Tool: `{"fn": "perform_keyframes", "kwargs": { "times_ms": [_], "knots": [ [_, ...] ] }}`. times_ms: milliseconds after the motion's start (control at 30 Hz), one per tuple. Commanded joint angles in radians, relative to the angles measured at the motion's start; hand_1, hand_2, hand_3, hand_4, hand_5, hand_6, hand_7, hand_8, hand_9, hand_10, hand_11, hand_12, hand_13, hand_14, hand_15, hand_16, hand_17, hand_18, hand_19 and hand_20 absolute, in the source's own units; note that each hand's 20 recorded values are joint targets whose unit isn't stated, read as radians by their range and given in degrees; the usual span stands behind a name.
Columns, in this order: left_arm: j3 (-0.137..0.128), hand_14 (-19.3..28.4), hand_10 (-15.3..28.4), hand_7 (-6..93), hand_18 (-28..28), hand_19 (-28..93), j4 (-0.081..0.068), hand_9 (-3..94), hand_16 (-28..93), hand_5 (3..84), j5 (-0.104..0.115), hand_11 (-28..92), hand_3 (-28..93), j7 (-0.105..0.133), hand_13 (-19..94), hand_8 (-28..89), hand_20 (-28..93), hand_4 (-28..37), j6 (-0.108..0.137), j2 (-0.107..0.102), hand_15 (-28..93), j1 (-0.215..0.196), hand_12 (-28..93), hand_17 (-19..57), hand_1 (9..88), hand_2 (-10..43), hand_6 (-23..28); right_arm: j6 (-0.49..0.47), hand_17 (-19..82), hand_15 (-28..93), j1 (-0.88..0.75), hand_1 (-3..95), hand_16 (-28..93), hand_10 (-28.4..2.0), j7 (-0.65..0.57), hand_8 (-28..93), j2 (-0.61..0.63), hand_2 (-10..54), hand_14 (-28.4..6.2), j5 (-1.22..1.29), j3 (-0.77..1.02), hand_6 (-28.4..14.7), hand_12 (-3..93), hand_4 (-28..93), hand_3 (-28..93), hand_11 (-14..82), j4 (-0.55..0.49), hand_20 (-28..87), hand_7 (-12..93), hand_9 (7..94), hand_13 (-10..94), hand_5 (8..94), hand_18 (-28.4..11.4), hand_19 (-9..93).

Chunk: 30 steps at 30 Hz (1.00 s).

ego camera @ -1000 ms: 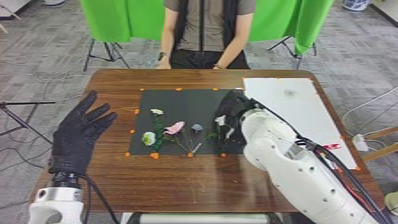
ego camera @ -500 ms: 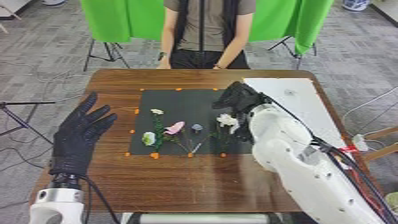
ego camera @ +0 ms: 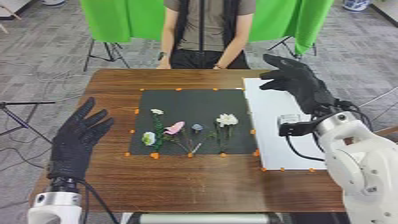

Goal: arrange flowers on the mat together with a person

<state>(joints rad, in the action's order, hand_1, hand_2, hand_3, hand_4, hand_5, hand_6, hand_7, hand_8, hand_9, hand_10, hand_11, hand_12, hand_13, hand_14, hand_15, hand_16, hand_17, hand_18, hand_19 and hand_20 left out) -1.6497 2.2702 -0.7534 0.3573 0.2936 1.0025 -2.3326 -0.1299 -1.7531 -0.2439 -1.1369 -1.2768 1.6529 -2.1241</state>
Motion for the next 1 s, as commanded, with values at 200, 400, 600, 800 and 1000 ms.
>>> {"fn": "perform_keyframes", "kwargs": {
  "times_ms": [200, 400, 600, 800, 1000],
  "knots": [
    [-0.02, 23.3, 16.7, 8.5, 25.1, 53, -0.002, 34.5, -5, 32.9, -0.027, 18, 79, -0.038, 27, -8, 4, -27.8, -0.01, 0.041, 36, -0.031, 10, -6.9, 21.1, 5.4, 4.6, 0.206, 5, 26, -0.308, 14.6, 14, -16.6, 0.057, -11, -0.073, 12.7, -20.3, 0.297, 0.056, -0.6, 13.6, -28, 69, 9.7, -0.047, 16, 9, 43.9, 35, 36.7, -20.0, 36],
    [-0.011, 23.3, 16.6, 8.5, 25.1, 53, -0.001, 34.5, -5, 32.9, -0.016, 18, 79, -0.027, 27, -8, 4, -27.8, 0.001, 0.035, 36, -0.042, 10, -6.9, 21.1, 5.4, 4.6, 0.21, 4, 25, -0.385, 13.9, 15, -16.0, 0.098, -11, -0.124, 12.9, -20.2, 0.267, 0.081, -0.2, 13.3, -28, 70, 9.0, -0.064, 17, 10, 42.7, 33, 36.0, -19.5, 35],
    [-0.019, 23.4, 16.7, 8.4, 25.1, 53, -0.008, 34.6, -5, 32.9, -0.014, 18, 79, -0.025, 27, -8, 4, -27.8, 0.006, 0.042, 36, -0.038, 10, -6.9, 21.1, 5.4, 4.6, 0.188, 4, 24, -0.392, 13.6, 16, -15.8, 0.098, -11, -0.141, 12.6, -20.1, 0.271, 0.114, 0.2, 13.3, -28, 70, 8.5, -0.056, 17, 10, 42.5, 33, 35.6, -19.4, 34],
    [-0.007, 23.4, 16.7, 8.5, 25.1, 53, -0.011, 34.6, -5, 32.9, -0.01, 18, 79, -0.021, 27, -8, 5, -27.8, 0.005, 0.035, 37, -0.029, 10, -6.9, 21.1, 5.3, 4.6, 0.186, 4, 23, -0.379, 13.4, 16, -15.8, 0.095, -11, -0.133, 12.2, -19.9, 0.257, 0.106, 0.5, 13.4, -28, 70, 8.0, -0.044, 17, 10, 42.4, 33, 35.4, -19.1, 34],
    [-0.002, 23.4, 16.7, 8.5, 25.1, 53, -0.011, 34.6, -5, 32.9, -0.008, 18, 79, -0.018, 27, -8, 5, -27.9, 0.008, 0.028, 37, -0.022, 10, -6.9, 21.2, 5.3, 4.7, 0.167, 4, 23, -0.377, 13.4, 17, -15.6, 0.084, -11, -0.139, 11.9, -20.0, 0.255, 0.109, 0.6, 13.6, -28, 70, 8.0, -0.039, 18, 10, 42.4, 33, 35.4, -19.1, 34]
  ]
}}
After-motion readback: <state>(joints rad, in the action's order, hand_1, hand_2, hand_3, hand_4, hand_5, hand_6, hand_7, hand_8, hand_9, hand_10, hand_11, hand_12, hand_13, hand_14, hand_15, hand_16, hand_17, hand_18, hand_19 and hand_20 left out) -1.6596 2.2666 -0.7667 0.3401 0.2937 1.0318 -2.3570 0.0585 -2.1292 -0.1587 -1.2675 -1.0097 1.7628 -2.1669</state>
